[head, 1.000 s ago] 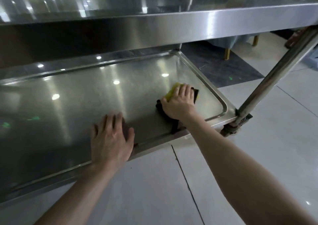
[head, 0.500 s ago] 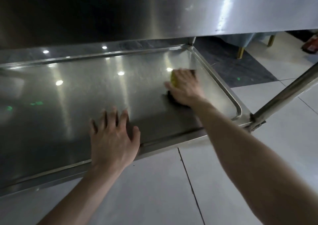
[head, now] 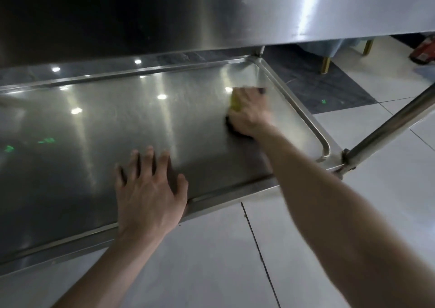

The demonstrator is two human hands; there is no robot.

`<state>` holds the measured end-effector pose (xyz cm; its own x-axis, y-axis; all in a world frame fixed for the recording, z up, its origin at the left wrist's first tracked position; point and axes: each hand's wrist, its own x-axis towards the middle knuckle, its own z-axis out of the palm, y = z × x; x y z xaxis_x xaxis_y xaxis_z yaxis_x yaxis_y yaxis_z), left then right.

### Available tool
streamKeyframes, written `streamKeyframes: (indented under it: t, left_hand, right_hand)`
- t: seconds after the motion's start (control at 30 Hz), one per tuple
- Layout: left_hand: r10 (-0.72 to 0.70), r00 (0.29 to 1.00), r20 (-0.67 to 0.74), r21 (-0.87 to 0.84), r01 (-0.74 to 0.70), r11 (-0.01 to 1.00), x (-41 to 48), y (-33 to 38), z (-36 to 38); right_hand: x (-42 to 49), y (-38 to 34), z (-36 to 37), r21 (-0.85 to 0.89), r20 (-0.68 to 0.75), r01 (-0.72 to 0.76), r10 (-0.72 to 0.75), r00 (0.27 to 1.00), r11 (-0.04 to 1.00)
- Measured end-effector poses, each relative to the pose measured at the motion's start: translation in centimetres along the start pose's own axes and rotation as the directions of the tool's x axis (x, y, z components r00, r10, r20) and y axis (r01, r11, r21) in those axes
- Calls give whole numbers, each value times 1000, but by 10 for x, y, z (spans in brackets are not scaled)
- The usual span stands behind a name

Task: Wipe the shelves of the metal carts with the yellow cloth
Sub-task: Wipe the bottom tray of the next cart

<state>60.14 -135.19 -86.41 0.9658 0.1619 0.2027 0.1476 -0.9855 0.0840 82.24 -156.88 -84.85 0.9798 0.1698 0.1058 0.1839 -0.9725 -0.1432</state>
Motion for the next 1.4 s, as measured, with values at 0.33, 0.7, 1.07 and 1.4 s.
streamKeyframes:
  t: [0.33,0.7,1.07,1.4]
  left_hand:
    - [2,999,-39,-22,-3,1000,-1,-2,1]
    - [4,998,-65,-35,-6,999,-3,-4,4]
    - [24,995,-98,-26,-27,999,-3,-4,8]
    - [-1,996,-85,-63,-4,998,-1,-1,12]
  right_hand:
    - [6,79,-10,-20,-2,-6,6,1000,1000]
    - [-46,-45,-16,182,140,440,-466,873,879]
    - [-135,-48,-5,142,98,430,-445,890,892]
    - [-150,71,-30,-32,-36,-236,235,971,971]
